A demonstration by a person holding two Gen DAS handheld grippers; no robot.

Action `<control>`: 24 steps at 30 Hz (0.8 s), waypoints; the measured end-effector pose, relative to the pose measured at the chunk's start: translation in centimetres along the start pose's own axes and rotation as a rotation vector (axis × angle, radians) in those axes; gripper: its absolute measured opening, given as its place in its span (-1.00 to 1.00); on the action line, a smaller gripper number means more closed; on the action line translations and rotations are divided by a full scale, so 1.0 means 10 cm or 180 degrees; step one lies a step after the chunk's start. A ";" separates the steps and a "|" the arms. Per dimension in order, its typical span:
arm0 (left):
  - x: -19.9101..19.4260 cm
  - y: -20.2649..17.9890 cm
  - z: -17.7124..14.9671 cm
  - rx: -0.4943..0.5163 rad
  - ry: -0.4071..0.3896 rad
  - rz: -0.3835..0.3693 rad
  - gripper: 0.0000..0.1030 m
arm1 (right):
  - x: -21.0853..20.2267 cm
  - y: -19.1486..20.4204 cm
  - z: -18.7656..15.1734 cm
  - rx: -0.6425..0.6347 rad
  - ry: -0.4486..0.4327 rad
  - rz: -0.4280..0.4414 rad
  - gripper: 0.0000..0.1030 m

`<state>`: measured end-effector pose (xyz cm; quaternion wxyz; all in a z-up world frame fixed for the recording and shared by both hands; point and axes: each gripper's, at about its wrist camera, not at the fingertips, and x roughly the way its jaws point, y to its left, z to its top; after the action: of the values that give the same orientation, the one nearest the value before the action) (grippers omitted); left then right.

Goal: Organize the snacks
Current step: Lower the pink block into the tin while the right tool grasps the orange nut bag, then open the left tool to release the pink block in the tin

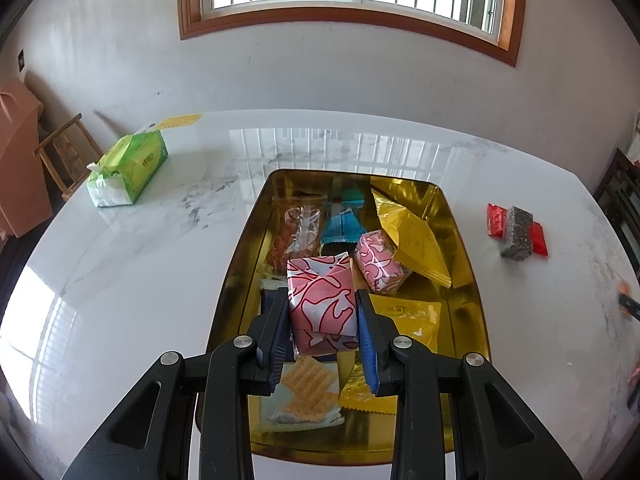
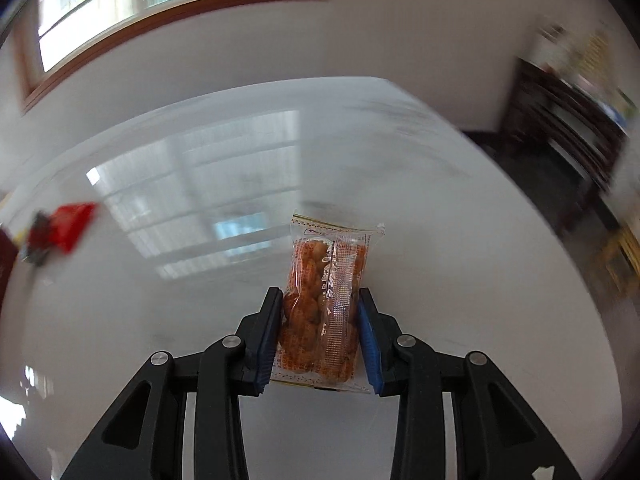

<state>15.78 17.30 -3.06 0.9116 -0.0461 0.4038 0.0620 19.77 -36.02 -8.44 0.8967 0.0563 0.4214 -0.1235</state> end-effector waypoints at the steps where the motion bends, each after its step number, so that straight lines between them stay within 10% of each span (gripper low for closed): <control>1: 0.02 0.00 0.00 -0.0002 0.0005 0.0003 -0.37 | -0.01 -0.13 -0.02 0.0092 0.0003 -0.0038 -0.35; 5: 0.09 0.02 0.01 -0.0022 0.0027 -0.0001 -0.37 | -0.04 -0.62 -0.04 0.0537 -0.0014 -0.0120 -0.35; 24: 0.48 0.08 0.32 0.0008 0.0132 0.0118 -0.37 | 0.02 -0.54 -0.01 0.0391 0.0019 -0.0204 -0.35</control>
<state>21.19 18.88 -4.50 0.9017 -0.0388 0.4235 0.0774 18.35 -41.26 -8.65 0.8858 0.0981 0.4173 -0.1776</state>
